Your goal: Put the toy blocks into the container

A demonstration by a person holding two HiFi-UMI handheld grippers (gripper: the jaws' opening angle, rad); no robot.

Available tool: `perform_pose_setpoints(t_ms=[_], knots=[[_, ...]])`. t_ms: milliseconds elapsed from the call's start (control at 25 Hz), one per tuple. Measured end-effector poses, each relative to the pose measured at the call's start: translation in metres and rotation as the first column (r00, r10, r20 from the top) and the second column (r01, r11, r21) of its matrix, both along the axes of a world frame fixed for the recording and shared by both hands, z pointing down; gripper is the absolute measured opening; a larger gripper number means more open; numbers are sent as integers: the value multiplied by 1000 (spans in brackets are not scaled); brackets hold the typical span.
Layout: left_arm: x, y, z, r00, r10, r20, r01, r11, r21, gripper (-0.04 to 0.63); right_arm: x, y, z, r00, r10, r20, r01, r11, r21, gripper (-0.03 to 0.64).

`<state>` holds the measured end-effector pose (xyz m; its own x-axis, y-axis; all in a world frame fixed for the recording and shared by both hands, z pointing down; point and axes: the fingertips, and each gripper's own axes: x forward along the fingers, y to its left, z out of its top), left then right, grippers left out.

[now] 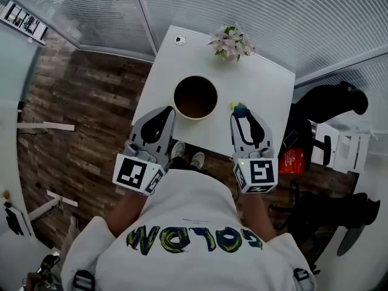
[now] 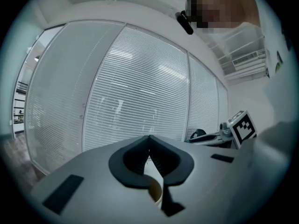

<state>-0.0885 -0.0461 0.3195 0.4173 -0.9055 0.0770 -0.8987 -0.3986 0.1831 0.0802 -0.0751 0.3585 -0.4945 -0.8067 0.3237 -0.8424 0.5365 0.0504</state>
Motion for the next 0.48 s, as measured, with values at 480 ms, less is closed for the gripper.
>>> perform_pose_setpoints(t_ms=[480], knots=[[-14,2,2,1000,-20,-13,20,1000,2,12,-44,-15,37,994,-98,-38,96,994,-49,149]])
